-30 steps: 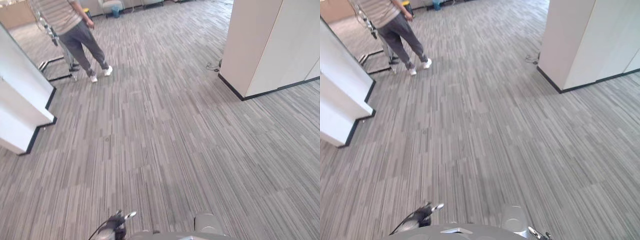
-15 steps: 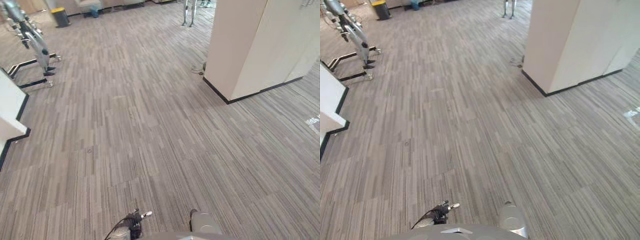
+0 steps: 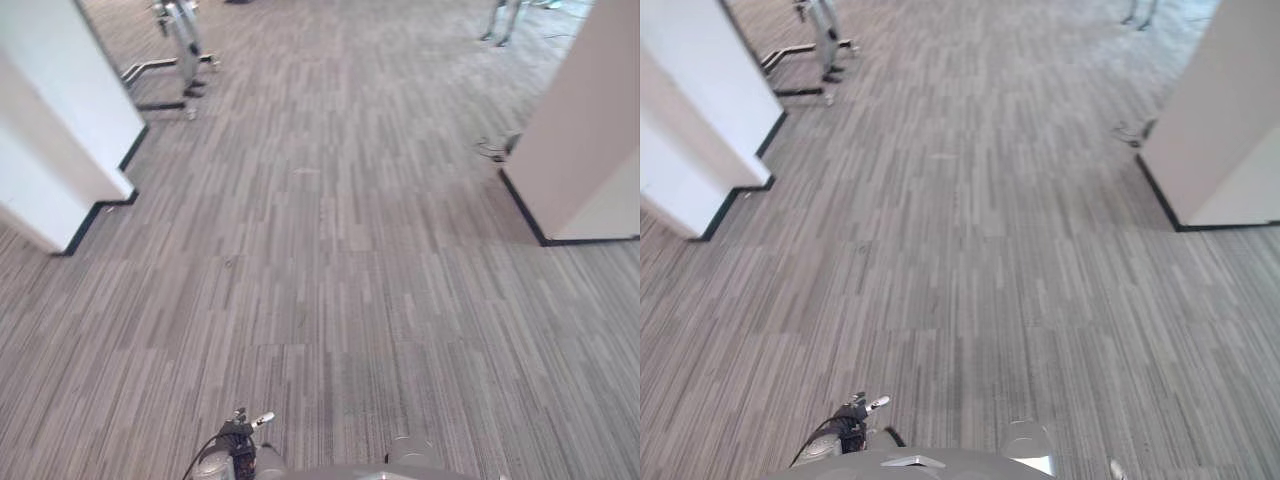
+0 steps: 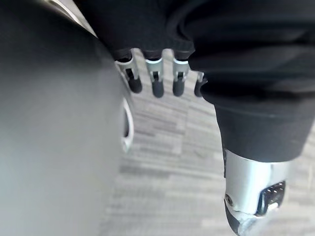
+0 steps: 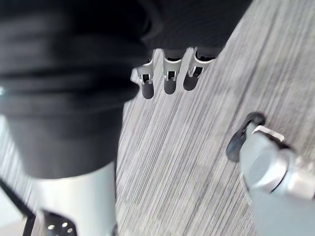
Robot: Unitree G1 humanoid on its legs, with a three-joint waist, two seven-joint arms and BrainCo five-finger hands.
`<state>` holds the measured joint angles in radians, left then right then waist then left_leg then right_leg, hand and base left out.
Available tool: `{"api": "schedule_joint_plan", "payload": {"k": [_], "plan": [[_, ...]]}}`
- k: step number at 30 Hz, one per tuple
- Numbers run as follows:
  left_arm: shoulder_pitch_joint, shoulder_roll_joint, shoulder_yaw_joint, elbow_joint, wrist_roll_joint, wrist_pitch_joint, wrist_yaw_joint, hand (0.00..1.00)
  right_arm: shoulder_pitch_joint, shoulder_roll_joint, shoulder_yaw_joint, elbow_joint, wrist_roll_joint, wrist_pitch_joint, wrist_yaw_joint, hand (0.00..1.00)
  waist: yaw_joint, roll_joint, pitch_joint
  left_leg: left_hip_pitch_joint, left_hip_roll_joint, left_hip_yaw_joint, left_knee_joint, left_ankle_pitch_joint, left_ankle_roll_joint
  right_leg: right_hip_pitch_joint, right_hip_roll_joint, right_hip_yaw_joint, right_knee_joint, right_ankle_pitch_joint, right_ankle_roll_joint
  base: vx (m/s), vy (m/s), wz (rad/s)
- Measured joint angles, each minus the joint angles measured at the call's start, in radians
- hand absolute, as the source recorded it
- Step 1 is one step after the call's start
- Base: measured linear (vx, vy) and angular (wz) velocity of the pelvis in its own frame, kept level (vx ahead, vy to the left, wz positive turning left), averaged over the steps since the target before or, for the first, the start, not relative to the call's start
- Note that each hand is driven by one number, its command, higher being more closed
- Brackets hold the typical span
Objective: Organize washtable
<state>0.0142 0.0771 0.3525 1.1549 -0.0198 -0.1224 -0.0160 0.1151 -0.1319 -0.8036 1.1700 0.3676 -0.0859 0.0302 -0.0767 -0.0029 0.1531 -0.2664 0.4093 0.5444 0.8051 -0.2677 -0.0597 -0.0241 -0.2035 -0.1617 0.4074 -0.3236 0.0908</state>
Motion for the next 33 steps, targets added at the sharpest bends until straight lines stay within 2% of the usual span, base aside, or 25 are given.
{"api": "schedule_joint_plan", "payload": {"k": [2,3,5,6,7,8,9,10,11,12,15,16,17,18,19,20,21,23,24,25,26,28,31,32,33], "plan": [[0.022,-0.006,0.031,-0.038,-0.016,-0.018,0.0,0.0,-0.029,-0.015,0.032,-0.001,-0.005,-0.011,0.002,0.0,0.004,-0.005,0.0,-0.039,-0.011,-0.003,-0.157,0.02,-0.024,0.048,-0.026,-0.034,-0.038,-0.014,0.028,0.24,0.24,0.36],[0.026,-0.004,0.031,-0.038,-0.028,-0.022,0.0,0.0,-0.048,-0.017,0.03,0.011,-0.005,-0.018,0.006,0.0,0.012,-0.015,-0.002,-0.033,-0.047,-0.023,-0.25,0.132,-0.004,0.073,-0.049,-0.023,-0.042,-0.034,0.06,0.33,0.248,0.19],[0.011,0.01,0.023,-0.018,-0.036,-0.021,0.002,0.0,-0.053,-0.009,0.078,0.028,-0.008,-0.015,0.013,0.0,0.007,-0.041,-0.023,-0.051,-0.099,-0.012,-0.168,0.02,0.023,0.093,-0.092,0.029,-0.054,-0.073,0.058,0.45,0.299,0.28],[-0.007,0.019,0.021,0.003,-0.035,-0.012,0.003,0.0,-0.054,-0.008,0.086,0.058,-0.037,-0.014,0.025,0.0,0.004,-0.061,-0.032,-0.056,-0.145,-0.008,-0.142,-0.032,0.037,0.074,-0.126,0.073,0.042,-0.057,0.075,0.49,0.308,0.41],[-0.023,0.03,0.001,0.022,-0.037,-0.005,0.006,0.0,-0.054,0.002,0.086,0.068,-0.048,-0.012,0.025,0.0,0.002,-0.078,-0.026,-0.037,-0.188,-0.003,-0.151,-0.054,0.045,0.01,-0.163,0.115,0.193,-0.025,0.068,0.6,0.316,0.46],[-0.028,0.044,-0.062,0.02,-0.042,0.003,0.007,0.0,-0.05,0.024,0.1,0.087,-0.048,-0.008,0.022,0.0,-0.006,-0.095,-0.002,0.036,-0.248,0.003,-0.2,-0.07,0.055,-0.092,-0.205,0.157,0.438,0.126,0.031,0.46,0.185,0.38],[-0.028,0.047,-0.077,0.021,-0.042,0.003,0.008,0.0,-0.048,0.029,0.107,0.087,-0.048,-0.008,0.023,0.0,-0.008,-0.095,-0.001,0.053,-0.257,0.003,-0.213,-0.072,0.055,-0.108,-0.206,0.164,0.481,0.164,0.027,0.53,0.135,0.25],[-0.028,0.051,-0.128,0.021,-0.044,0.01,0.008,0.0,-0.03,0.038,0.147,0.087,-0.048,-0.002,0.024,0.0,-0.023,-0.081,0.014,0.138,-0.278,0.002,-0.269,-0.077,0.068,-0.159,-0.187,0.17,0.626,0.193,0.035,0.48,0.056,-0.06],[-0.026,0.051,-0.179,0.024,-0.044,0.015,0.01,0.0,-0.024,0.035,0.184,0.084,-0.048,0.003,0.027,0.0,-0.023,-0.073,0.022,0.238,-0.294,0.012,-0.35,-0.075,0.065,-0.21,-0.15,0.168,0.722,0.167,0.012,0.6,0.069,-0.22],[-0.028,0.051,-0.222,0.024,-0.043,0.018,0.01,0.0,-0.021,0.031,0.207,0.075,-0.048,0.003,0.03,0.0,-0.025,-0.052,0.026,0.306,-0.307,0.025,-0.424,-0.062,0.048,-0.259,-0.113,0.154,0.736,0.14,0.01,0.54,0.06,-0.35],[-0.088,0.037,-0.254,0.018,-0.061,0.023,0.013,0.0,-0.014,0.026,0.212,0.039,-0.048,0.002,0.033,0.0,-0.038,-0.027,0.037,0.447,-0.335,0.04,-0.579,-0.033,0.011,-0.405,-0.03,0.098,0.602,0.081,-0.005,0.48,-0.01,-0.06],[-0.105,0.027,-0.254,0.019,-0.092,0.013,0.027,0.0,-0.015,0.023,0.213,0.04,-0.048,0.004,0.031,0.0,-0.052,-0.02,0.042,0.493,-0.334,0.041,-0.622,-0.031,0.006,-0.438,-0.007,0.044,0.42,0.083,-0.015,0.08,-0.083,0.29],[-0.132,0.019,-0.254,0.019,-0.092,0.005,0.037,0.0,-0.009,0.022,0.212,0.04,-0.048,0.004,0.029,0.0,-0.058,-0.018,0.042,0.528,-0.339,0.041,-0.663,-0.029,0.0,-0.448,-0.004,-0.024,0.191,0.135,-0.027,-0.02,-0.085,0.4],[-0.135,0.015,-0.254,0.019,-0.092,0.002,0.039,0.0,-0.003,0.022,0.21,0.041,-0.048,0.005,0.027,0.0,-0.058,-0.02,0.042,0.549,-0.343,0.04,-0.683,-0.028,-0.002,-0.453,-0.002,-0.032,0.103,0.206,-0.057,0.12,-0.149,0.53],[-0.136,-0.013,-0.24,0.014,-0.091,-0.002,0.045,0.0,0.0,0.007,0.205,0.043,-0.049,0.011,0.017,0.0,-0.067,0.008,0.039,0.584,-0.321,0.025,-0.707,-0.014,-0.025,-0.445,0.028,-0.032,0.102,0.315,-0.09,0.38,-0.142,0.3],[-0.131,-0.023,-0.226,0.014,-0.091,-0.006,0.044,0.0,-0.005,0.002,0.203,0.041,-0.049,0.01,0.014,0.0,-0.062,0.022,0.034,0.585,-0.311,0.026,-0.698,0.011,-0.051,-0.451,0.034,-0.033,0.124,0.292,-0.097,0.63,-0.285,0.11],[-0.131,-0.032,-0.211,0.016,-0.09,-0.006,0.042,0.0,-0.02,0.0,0.203,0.034,-0.054,0.002,0.013,0.0,-0.048,0.014,0.041,0.576,-0.304,0.009,-0.623,0.067,-0.069,-0.466,0.017,-0.015,0.214,0.229,-0.12,0.64,-0.313,-0.11],[-0.095,-0.063,-0.146,0.012,-0.09,-0.005,0.045,0.0,-0.018,-0.005,0.188,0.003,-0.056,0.003,0.014,0.0,-0.048,0.036,0.045,0.543,-0.226,-0.033,-0.392,0.146,-0.077,-0.387,0.025,-0.021,0.255,0.15,-0.142,0.52,-0.347,0.02],[-0.064,-0.072,-0.096,0.01,-0.09,-0.006,0.043,0.0,-0.017,-0.002,0.203,-0.007,-0.056,0.003,0.015,0.0,-0.047,0.036,0.046,0.479,-0.148,-0.084,-0.151,0.284,-0.064,-0.294,0.032,-0.047,0.234,0.104,-0.149,0.38,-0.279,-0.1],[-0.034,-0.085,-0.048,-0.001,-0.09,-0.007,0.04,0.0,-0.017,0.004,0.228,-0.034,-0.056,0.002,0.017,0.0,-0.026,0.038,0.048,0.381,-0.074,-0.119,0.129,0.338,-0.04,-0.219,0.059,-0.035,0.203,0.06,-0.152,0.47,-0.261,-0.36],[-0.02,-0.087,0.006,-0.025,-0.091,-0.007,0.033,0.0,-0.029,0.001,0.247,-0.05,-0.055,-0.009,0.017,0.0,-0.002,0.04,0.048,0.265,-0.054,-0.172,0.348,0.324,-0.036,-0.169,0.072,-0.015,0.186,0.029,-0.148,0.39,-0.137,-0.52],[-0.001,-0.075,0.062,-0.026,-0.09,-0.01,0.031,0.0,-0.05,-0.007,0.265,-0.072,-0.053,-0.019,0.015,0.0,0.027,0.042,0.05,0.122,-0.077,-0.219,0.473,0.269,-0.031,-0.091,0.087,0.023,0.139,-0.006,-0.153,0.41,-0.031,-0.64],[0.051,-0.048,0.108,-0.035,-0.097,-0.013,0.03,0.0,-0.074,-0.019,0.304,-0.071,-0.043,-0.026,0.013,0.0,0.065,0.039,0.053,-0.041,-0.162,-0.209,0.305,0.153,-0.048,0.007,0.077,0.122,0.073,-0.048,-0.118,0.41,0.099,-0.83],[0.068,-0.041,0.096,-0.025,-0.089,-0.006,0.032,0.0,-0.079,-0.018,0.307,-0.071,-0.043,-0.027,0.013,0.0,0.065,0.036,0.055,-0.056,-0.172,-0.201,0.232,0.135,-0.044,0.035,0.065,0.135,0.057,-0.053,-0.107,0.51,0.18,-1.18],[0.11,-0.04,0.079,-0.014,-0.091,0.002,0.035,0.0,-0.079,-0.017,0.336,-0.075,-0.043,-0.027,0.013,0.0,0.065,0.026,0.058,-0.054,-0.177,-0.164,0.032,0.127,-0.039,0.081,0.041,0.168,0.03,-0.069,-0.079,0.5,0.201,-0.94]]}}
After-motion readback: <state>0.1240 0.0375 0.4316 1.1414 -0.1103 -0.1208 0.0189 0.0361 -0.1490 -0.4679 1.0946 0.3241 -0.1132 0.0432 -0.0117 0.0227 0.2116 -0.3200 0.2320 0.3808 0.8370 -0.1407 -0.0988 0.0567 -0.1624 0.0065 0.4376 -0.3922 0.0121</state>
